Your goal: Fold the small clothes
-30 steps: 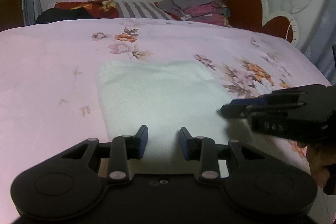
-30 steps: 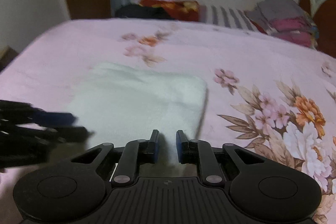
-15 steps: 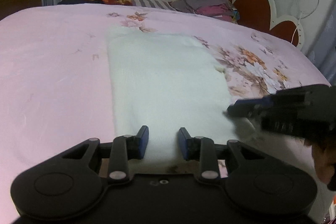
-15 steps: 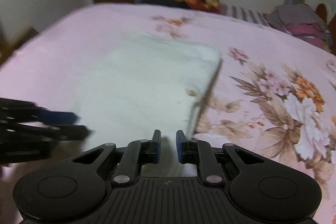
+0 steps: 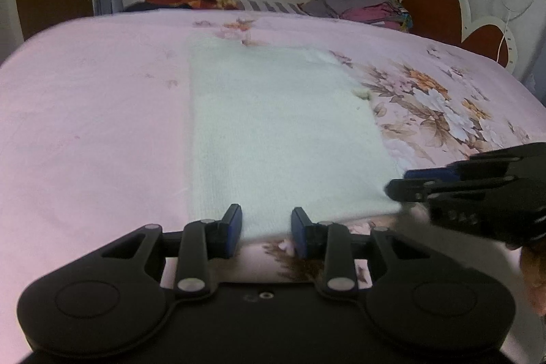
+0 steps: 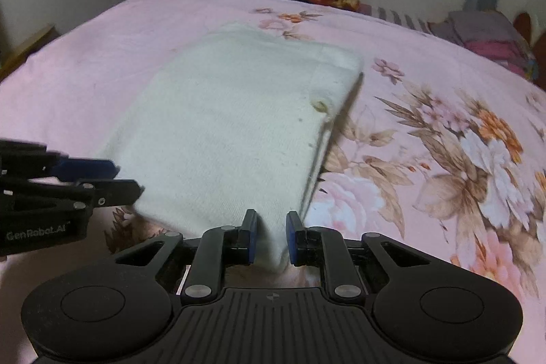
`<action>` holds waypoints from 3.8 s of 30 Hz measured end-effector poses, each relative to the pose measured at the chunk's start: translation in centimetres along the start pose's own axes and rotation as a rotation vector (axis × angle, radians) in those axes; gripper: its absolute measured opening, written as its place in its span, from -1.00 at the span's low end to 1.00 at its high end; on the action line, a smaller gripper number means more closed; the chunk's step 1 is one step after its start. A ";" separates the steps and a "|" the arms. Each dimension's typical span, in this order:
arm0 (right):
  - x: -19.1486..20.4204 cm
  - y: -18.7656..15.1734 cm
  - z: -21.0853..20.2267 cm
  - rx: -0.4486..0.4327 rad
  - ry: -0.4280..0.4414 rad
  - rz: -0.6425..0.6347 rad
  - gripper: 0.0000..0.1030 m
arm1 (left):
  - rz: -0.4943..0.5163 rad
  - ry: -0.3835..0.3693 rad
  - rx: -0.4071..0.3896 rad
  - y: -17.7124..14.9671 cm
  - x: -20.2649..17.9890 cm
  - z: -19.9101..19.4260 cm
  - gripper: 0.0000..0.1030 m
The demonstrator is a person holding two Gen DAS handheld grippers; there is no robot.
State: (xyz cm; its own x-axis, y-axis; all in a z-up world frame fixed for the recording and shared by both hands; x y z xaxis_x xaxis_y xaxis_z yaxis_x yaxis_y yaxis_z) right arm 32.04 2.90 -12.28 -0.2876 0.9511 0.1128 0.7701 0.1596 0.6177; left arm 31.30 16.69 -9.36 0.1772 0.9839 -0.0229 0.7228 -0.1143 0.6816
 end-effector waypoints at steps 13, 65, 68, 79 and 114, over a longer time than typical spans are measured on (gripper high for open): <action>-1.3 -4.0 -13.8 -0.179 0.034 0.135 0.99 | -0.031 0.139 -0.219 -3.4 -4.7 -12.1 0.99; 1.0 -13.4 -33.6 -0.370 -0.119 0.190 1.00 | -0.026 0.105 -0.354 -7.6 -13.0 -27.0 0.99; 1.0 -13.4 -33.6 -0.370 -0.113 0.191 1.00 | -0.027 0.105 -0.353 -7.6 -12.9 -27.0 0.99; 0.9 -13.4 -33.5 -0.374 -0.118 0.182 1.00 | -0.033 0.104 -0.358 -7.7 -12.5 -26.9 0.99; 0.7 -13.4 -33.7 -0.377 -0.116 0.169 1.00 | -0.030 0.104 -0.363 -7.8 -12.3 -26.7 0.99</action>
State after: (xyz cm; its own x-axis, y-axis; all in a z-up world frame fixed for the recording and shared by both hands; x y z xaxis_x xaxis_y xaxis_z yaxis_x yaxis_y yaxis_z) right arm 2.32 -7.48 5.79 -0.0924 0.9825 0.1620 0.5330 -0.0886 0.8414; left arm 5.67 9.18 5.15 0.0779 0.9969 0.0150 0.4398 -0.0479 0.8968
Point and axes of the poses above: each gripper's, at about its wrist camera, not at the fingertips, and z roughly the way its jaws point, x to its left, y to its top, the point moved 2 cm from there along z, roughly the way its jaws point, and after that the axes turned 4 degrees about z, right-handed, at the moved point
